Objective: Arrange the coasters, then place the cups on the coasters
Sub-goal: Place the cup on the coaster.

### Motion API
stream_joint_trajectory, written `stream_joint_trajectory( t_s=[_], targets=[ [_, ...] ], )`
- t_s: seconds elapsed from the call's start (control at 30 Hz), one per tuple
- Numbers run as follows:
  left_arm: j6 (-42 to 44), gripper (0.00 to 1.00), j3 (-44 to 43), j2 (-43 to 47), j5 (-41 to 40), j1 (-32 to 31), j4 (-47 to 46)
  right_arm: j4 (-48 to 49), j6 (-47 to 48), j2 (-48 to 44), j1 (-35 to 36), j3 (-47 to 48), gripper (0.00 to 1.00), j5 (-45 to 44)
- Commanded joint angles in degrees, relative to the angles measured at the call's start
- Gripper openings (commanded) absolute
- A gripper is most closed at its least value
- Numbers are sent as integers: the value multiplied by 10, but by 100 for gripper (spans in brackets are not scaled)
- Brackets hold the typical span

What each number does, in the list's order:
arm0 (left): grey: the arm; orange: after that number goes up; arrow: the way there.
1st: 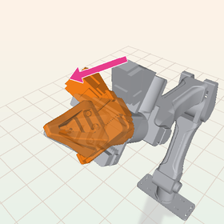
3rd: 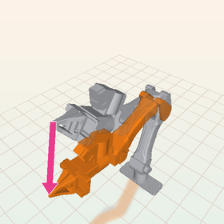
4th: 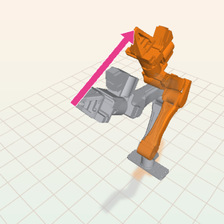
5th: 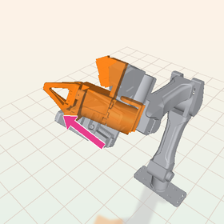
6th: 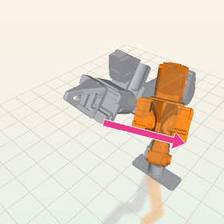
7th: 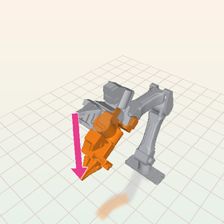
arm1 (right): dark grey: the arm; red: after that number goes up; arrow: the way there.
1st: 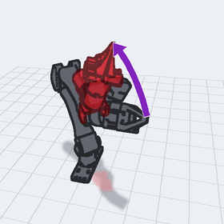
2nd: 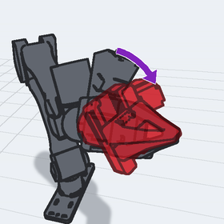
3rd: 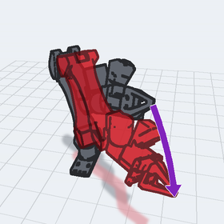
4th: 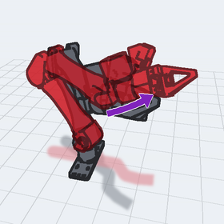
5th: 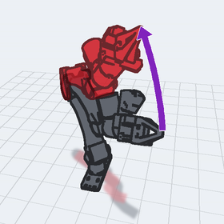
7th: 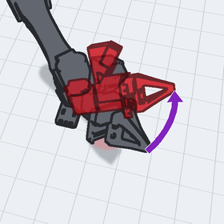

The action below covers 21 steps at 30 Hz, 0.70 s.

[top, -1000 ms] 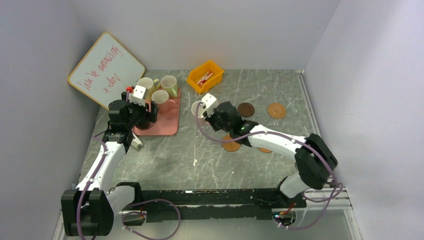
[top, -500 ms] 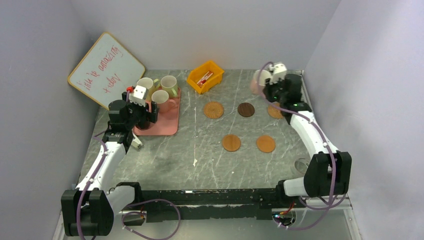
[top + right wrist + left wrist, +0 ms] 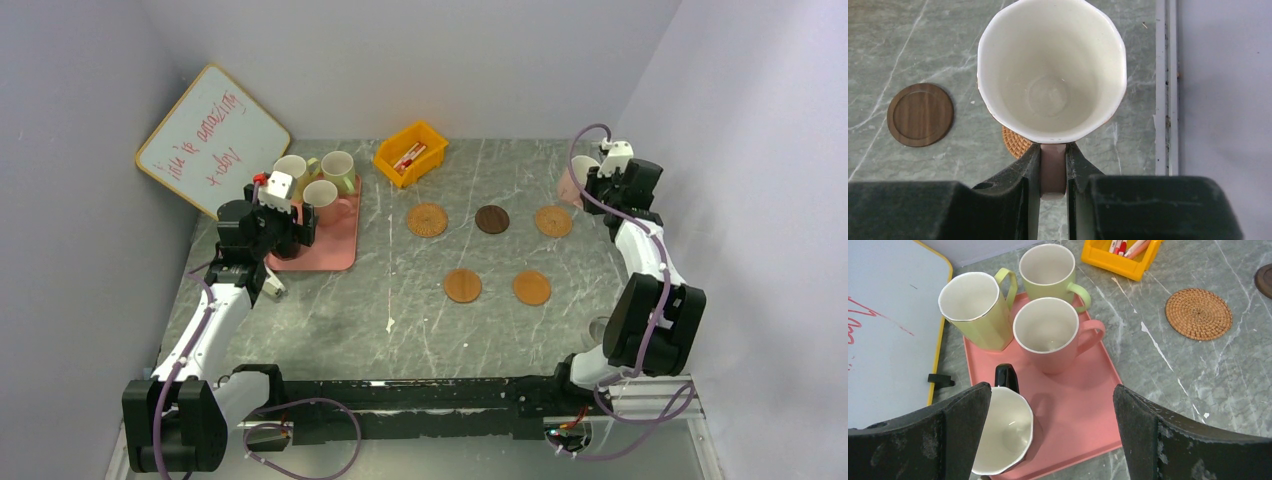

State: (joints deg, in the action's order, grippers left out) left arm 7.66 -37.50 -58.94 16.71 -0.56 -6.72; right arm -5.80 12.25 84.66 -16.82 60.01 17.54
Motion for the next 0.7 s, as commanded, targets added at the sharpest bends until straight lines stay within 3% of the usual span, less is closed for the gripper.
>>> stream_joint_trajectory(
  t_s=[0.0, 0.67],
  targets=[
    [-10, 97, 4, 13, 13, 3, -29, 113, 5, -40, -1, -4, 0, 41],
    [-9, 97, 5, 7, 10, 3, -31, 133, 8, -11, -1, -58, 0, 42]
  ],
)
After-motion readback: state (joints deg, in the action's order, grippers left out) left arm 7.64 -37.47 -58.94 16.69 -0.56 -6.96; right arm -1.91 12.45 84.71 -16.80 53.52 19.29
